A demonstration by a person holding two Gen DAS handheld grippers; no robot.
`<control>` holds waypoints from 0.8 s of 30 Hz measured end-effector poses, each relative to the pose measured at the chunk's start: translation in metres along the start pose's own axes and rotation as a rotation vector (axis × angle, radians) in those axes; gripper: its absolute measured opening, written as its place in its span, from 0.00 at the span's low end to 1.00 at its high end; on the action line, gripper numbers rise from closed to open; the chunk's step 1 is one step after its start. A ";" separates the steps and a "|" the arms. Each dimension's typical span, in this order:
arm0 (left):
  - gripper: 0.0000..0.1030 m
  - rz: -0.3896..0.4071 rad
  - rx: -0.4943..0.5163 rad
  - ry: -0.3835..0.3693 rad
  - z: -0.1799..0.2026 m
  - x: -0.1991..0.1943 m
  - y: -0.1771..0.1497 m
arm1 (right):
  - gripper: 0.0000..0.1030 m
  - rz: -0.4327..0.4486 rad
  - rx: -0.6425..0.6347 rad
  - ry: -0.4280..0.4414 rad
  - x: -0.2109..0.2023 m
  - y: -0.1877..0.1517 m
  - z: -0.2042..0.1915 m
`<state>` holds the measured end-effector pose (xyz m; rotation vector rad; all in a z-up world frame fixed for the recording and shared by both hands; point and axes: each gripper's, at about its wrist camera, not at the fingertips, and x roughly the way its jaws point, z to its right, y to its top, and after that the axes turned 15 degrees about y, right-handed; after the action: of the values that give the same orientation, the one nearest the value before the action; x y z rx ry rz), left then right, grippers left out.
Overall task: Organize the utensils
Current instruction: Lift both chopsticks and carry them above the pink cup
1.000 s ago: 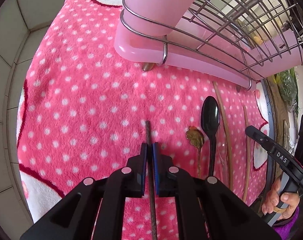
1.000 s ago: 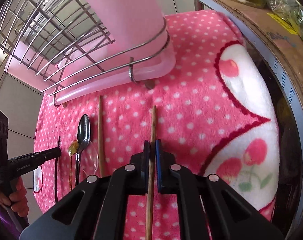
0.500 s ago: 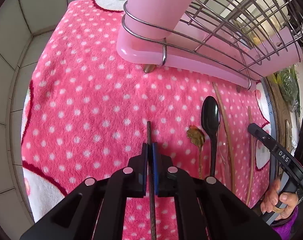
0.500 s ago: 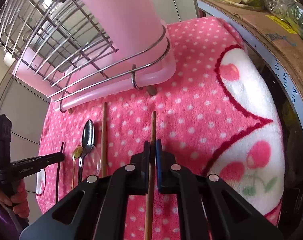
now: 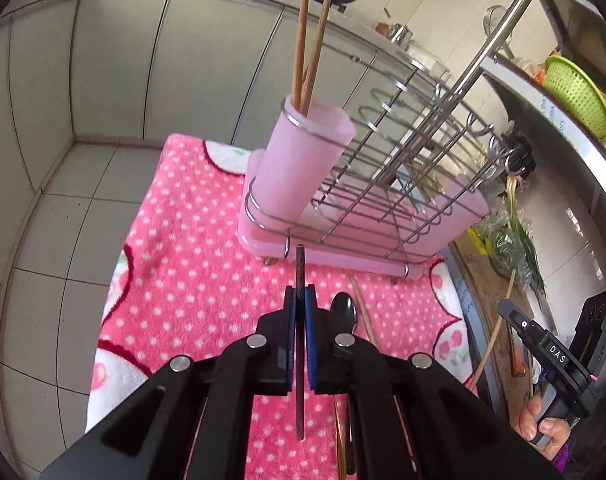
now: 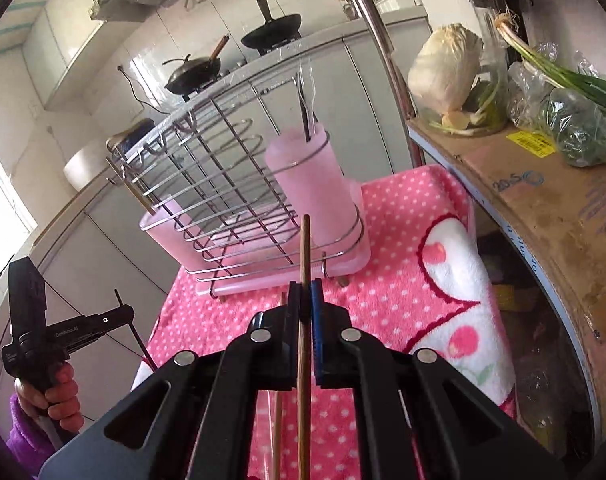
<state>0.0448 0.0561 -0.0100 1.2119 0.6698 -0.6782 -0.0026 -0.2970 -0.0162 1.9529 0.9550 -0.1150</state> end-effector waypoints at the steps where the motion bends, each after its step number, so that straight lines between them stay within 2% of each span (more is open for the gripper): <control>1: 0.03 0.020 -0.006 -0.007 0.000 -0.007 0.003 | 0.06 0.019 -0.004 0.010 -0.005 0.003 -0.003; 9: 0.03 0.148 -0.018 -0.056 0.006 -0.053 0.032 | 0.06 0.131 -0.054 0.052 -0.042 0.039 -0.024; 14: 0.03 0.211 -0.009 -0.083 0.014 -0.079 0.054 | 0.06 0.202 -0.139 0.038 -0.059 0.076 -0.045; 24: 0.04 0.355 -0.014 -0.076 0.026 -0.125 0.114 | 0.06 0.329 -0.301 -0.005 -0.068 0.155 -0.089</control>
<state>0.0569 0.0690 0.1601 1.2459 0.3813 -0.4181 0.0271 -0.3088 0.1729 1.7985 0.5964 0.2008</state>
